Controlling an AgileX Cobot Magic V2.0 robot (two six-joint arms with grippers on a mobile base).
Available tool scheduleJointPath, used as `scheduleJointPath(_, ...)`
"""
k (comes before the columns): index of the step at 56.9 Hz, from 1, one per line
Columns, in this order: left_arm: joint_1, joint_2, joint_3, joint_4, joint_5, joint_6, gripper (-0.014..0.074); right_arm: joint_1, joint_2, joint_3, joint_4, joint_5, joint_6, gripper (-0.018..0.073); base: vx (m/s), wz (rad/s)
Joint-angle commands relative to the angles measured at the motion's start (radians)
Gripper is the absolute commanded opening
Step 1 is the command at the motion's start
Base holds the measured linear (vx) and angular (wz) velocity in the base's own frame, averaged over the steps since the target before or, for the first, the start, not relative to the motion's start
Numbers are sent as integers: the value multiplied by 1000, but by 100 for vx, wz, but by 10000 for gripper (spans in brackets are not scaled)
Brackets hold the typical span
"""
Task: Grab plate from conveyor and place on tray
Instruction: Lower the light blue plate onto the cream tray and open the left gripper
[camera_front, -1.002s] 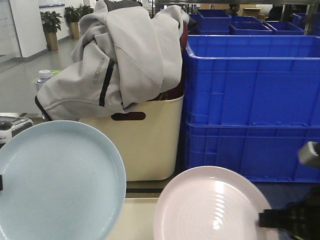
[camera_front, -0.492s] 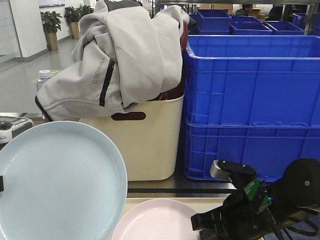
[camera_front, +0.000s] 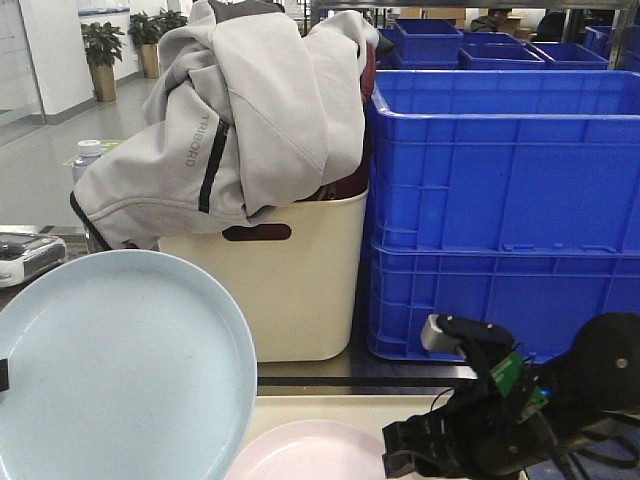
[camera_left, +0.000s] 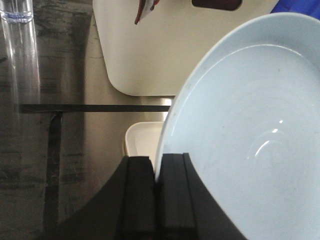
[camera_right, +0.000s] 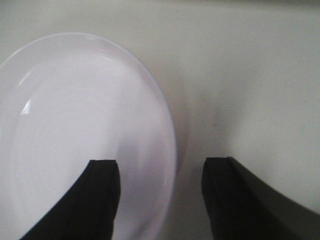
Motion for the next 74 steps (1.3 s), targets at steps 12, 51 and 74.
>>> scheduleJointPath(12, -5, 94, -29, -181, -3, 35, -2, -1, -327, -31, -223, -34, 118, -16, 0, 0)
scheduleJointPath(51, -137, 562, -32, -590, -141, 317, 8, -1, -598, -31, -362, 93, 228, -9, 0, 0)
scheduleJointPath(74, -189, 562, -32, -614, -204, 361, 285, -1, -598, -31, -362, 97, 227, -9, 0, 0)
